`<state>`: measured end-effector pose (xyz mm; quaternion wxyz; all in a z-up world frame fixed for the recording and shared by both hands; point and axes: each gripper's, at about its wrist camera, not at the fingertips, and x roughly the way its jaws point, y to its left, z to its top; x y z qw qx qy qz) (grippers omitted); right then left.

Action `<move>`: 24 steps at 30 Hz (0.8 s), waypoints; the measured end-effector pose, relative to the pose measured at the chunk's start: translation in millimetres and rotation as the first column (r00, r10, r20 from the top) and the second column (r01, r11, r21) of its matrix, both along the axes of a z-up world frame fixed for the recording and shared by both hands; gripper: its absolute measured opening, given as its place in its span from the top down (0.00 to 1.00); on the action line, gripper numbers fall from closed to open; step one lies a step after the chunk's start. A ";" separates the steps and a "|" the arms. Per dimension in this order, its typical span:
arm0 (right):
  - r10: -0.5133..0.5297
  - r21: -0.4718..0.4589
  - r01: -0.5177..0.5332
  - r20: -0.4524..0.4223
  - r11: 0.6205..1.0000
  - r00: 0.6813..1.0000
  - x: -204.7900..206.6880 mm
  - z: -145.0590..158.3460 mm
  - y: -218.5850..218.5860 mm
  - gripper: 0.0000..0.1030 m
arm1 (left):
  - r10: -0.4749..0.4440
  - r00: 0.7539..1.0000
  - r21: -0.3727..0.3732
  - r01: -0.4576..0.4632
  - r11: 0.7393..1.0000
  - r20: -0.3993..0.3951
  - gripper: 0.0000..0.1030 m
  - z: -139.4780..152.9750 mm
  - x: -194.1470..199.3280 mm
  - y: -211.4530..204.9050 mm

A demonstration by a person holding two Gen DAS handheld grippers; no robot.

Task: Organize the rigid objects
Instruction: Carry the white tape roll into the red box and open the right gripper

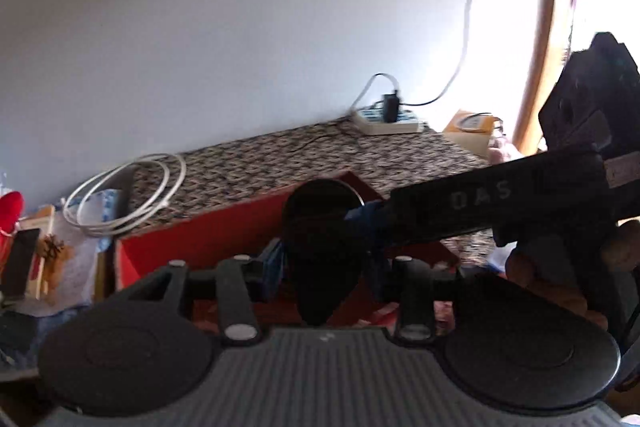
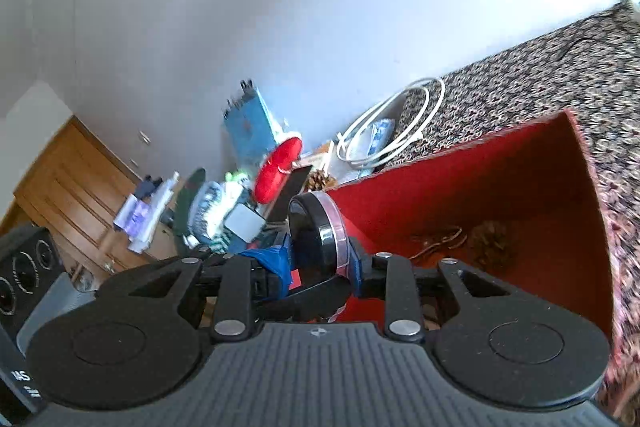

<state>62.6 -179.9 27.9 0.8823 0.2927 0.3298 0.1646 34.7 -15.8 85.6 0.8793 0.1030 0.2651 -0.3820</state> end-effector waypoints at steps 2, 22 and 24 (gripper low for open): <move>0.012 -0.010 -0.013 -0.049 1.000 0.999 17.6 -12.5 5.3 0.89 | 0.025 1.000 0.013 -0.024 1.000 -0.018 0.61 -6.1 16.8 2.5; 0.145 -0.036 -0.169 -0.365 0.985 0.920 77.4 -71.5 51.2 0.89 | 0.208 0.974 0.270 -0.178 0.946 -0.085 0.67 -83.3 67.9 17.3; 0.149 -0.003 -0.161 -0.369 0.987 0.917 77.2 -73.5 48.8 0.88 | 0.212 0.974 0.269 -0.183 0.946 -0.083 0.65 -83.2 68.4 18.6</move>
